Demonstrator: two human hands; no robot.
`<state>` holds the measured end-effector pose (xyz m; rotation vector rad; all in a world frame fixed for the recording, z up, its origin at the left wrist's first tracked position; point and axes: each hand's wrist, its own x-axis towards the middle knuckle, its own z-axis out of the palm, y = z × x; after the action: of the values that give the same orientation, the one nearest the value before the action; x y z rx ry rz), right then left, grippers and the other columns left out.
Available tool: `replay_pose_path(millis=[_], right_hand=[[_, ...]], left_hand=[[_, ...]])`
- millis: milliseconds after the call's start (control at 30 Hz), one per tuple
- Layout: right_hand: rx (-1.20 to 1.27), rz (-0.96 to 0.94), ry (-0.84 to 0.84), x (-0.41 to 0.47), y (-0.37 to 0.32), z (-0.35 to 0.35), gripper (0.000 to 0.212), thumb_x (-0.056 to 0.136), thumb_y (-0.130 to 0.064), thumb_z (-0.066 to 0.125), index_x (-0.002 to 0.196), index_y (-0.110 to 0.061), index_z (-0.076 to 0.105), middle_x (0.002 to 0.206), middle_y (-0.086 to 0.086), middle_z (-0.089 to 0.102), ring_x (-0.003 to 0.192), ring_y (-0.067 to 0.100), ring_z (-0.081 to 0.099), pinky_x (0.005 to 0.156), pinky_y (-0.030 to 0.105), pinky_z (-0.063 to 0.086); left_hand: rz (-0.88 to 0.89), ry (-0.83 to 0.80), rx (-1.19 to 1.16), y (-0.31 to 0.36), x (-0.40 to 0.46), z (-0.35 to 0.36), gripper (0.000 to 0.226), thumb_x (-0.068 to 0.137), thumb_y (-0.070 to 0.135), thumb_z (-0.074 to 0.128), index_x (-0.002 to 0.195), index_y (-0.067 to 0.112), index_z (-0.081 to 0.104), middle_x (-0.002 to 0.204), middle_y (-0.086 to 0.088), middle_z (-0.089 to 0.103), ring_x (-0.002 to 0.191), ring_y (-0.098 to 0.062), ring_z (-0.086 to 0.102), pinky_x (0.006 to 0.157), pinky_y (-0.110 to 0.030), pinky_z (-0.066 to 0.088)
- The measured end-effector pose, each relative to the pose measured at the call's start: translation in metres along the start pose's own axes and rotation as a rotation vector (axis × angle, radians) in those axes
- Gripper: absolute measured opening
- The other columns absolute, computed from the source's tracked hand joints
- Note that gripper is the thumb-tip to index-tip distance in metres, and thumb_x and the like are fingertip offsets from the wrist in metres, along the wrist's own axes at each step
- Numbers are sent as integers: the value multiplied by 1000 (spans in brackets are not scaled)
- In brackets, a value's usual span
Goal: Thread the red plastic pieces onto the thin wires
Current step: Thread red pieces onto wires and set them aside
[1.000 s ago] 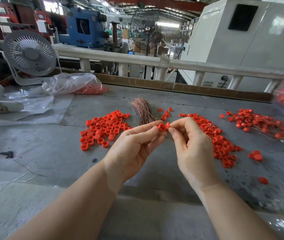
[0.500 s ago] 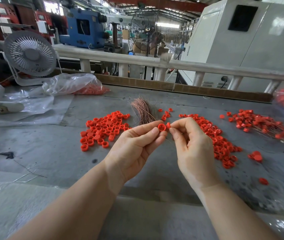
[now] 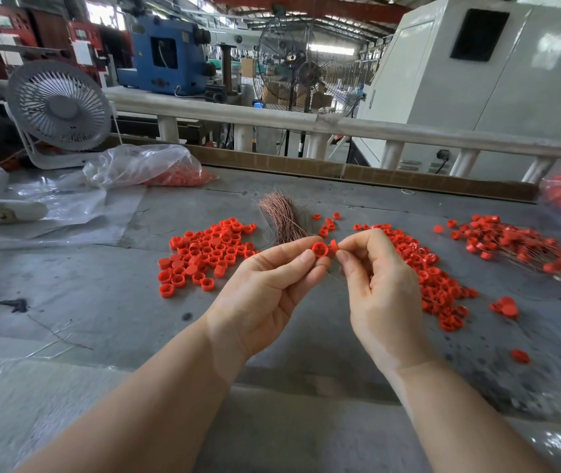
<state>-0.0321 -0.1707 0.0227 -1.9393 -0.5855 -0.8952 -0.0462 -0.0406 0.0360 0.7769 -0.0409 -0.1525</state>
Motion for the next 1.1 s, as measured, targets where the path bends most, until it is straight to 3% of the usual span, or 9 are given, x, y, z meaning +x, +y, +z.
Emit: replay_pose_path(millis=[267, 400, 633, 833, 1000, 1100], right_hand=[[54, 69, 13, 1, 2, 2, 4, 87, -16, 53, 84, -18, 54, 75, -14, 57, 70, 6, 55, 66, 16, 43], [93, 126, 30, 1, 4, 0, 20, 90, -6, 57, 82, -24, 51, 74, -11, 58, 71, 8, 55, 65, 10, 41], [68, 153, -54, -1, 4, 2, 14, 89, -6, 59, 85, -19, 55, 74, -13, 59, 69, 8, 55, 66, 19, 43], [57, 192, -113, -1, 1, 2, 27, 87, -5, 60, 80, -29, 50, 70, -16, 58, 65, -3, 55, 63, 9, 39], [-39, 189, 13, 1, 4, -3, 8, 88, -7, 61, 83, -13, 60, 73, -5, 60, 68, 14, 56, 67, 28, 44], [-85, 102, 99, 2, 1, -5, 4, 87, -11, 62, 84, -9, 63, 74, -3, 61, 67, 14, 56, 65, 32, 46]], left_hand=[[-7, -22, -29, -1, 0, -1, 21, 66, 0, 58, 73, 7, 76, 78, -7, 73, 71, -10, 70, 59, -15, 54], [4, -28, -43, 0, 0, -2, 21, 66, 1, 58, 73, 7, 76, 77, -7, 73, 72, -11, 70, 60, -15, 54], [-8, -86, -48, 0, 0, -1, 19, 68, 1, 58, 73, 6, 76, 83, -11, 72, 73, -11, 70, 62, -16, 55], [-4, -120, -26, 0, 0, -2, 18, 70, 2, 58, 74, 5, 75, 78, -9, 71, 74, -12, 70, 63, -17, 56], [69, -92, 24, -2, 2, -4, 15, 72, 5, 60, 75, 7, 75, 81, -10, 72, 76, -16, 71, 66, -20, 56], [136, -29, 58, -3, 4, -5, 15, 70, 6, 62, 82, 4, 71, 78, -9, 72, 73, -15, 71, 62, -19, 55]])
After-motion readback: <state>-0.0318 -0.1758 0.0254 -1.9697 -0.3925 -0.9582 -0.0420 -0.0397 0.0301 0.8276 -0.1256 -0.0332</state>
